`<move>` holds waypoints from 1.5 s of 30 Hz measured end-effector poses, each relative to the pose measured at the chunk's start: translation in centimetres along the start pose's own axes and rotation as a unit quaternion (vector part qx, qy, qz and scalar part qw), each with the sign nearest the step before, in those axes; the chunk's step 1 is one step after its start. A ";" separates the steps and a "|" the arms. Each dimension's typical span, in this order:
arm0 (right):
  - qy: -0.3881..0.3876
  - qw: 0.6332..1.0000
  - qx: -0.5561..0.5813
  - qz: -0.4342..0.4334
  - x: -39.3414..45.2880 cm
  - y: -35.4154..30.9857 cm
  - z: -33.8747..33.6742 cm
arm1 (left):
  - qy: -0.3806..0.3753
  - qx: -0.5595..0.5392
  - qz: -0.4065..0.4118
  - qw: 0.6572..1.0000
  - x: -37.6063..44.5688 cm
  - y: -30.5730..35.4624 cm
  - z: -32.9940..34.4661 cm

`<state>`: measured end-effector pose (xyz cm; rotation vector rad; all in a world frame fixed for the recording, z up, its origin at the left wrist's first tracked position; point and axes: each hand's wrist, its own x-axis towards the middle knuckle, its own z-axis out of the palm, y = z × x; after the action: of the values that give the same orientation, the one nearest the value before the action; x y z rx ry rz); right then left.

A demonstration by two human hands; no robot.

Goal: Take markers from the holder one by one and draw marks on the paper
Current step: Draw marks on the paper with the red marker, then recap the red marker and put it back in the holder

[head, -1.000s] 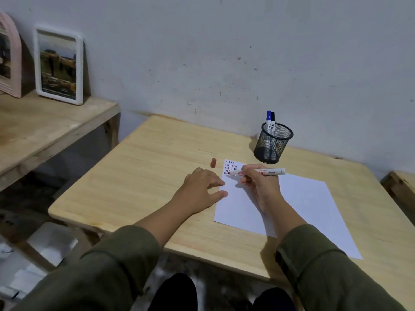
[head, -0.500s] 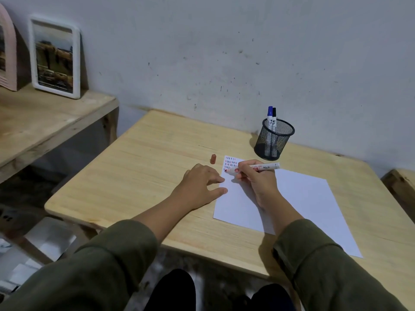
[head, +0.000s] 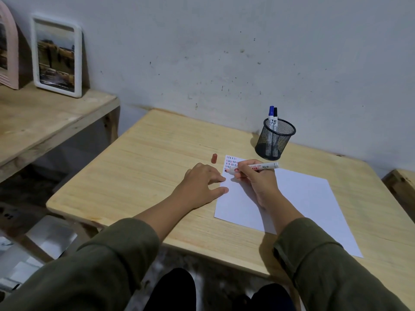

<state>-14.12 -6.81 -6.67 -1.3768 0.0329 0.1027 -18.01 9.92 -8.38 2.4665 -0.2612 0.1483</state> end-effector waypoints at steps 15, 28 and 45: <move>-0.013 1.000 0.004 0.000 -0.2 -0.3 0.0 | 0.000 0.002 0.001 1.000 0.0 0.0 0.0; 0.004 0.988 0.157 0.002 0.2 -0.5 -0.7 | 0.153 -0.117 -0.038 0.981 1.5 -0.1 -0.8; 0.018 0.985 0.171 -0.008 0.2 -1.6 -0.8 | 0.149 -0.143 -0.086 0.975 6.4 1.4 -0.6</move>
<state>-13.76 -7.87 -5.31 -1.0346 0.0669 0.0564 -12.15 8.24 -5.95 2.1335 0.0596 0.3764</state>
